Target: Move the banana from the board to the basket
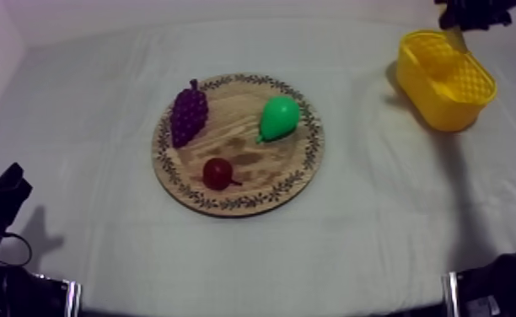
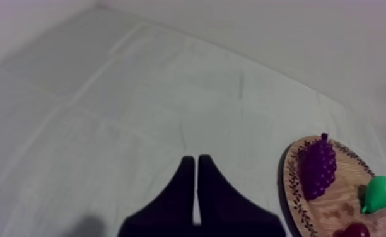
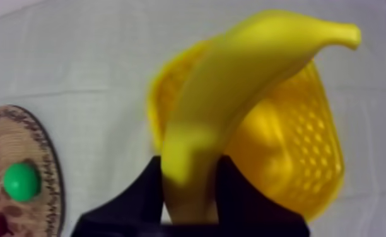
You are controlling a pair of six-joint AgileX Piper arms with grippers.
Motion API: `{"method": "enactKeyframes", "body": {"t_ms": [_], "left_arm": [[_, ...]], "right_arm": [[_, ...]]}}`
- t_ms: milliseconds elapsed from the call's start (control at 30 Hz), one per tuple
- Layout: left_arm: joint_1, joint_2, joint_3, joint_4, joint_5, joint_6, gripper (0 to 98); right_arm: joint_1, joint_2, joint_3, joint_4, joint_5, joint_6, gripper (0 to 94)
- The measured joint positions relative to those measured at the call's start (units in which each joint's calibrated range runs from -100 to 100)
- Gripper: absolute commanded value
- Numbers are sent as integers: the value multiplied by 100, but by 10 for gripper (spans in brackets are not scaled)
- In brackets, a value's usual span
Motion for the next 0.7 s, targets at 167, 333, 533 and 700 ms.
{"method": "enactKeyframes", "body": {"t_ms": [167,333,533,700], "left_arm": [[0,0,0,0,0,0,1],[0,0,0,0,0,0,1],[0,0,0,0,0,0,1],[0,0,0,0,0,0,1]], "right_arm": [[399,66,438,17,-242,263,97],[544,142,750,20,-440,396,96],[549,312,1034,82,-800,460,143],[581,537,1025,82,-1074,519,192]]}}
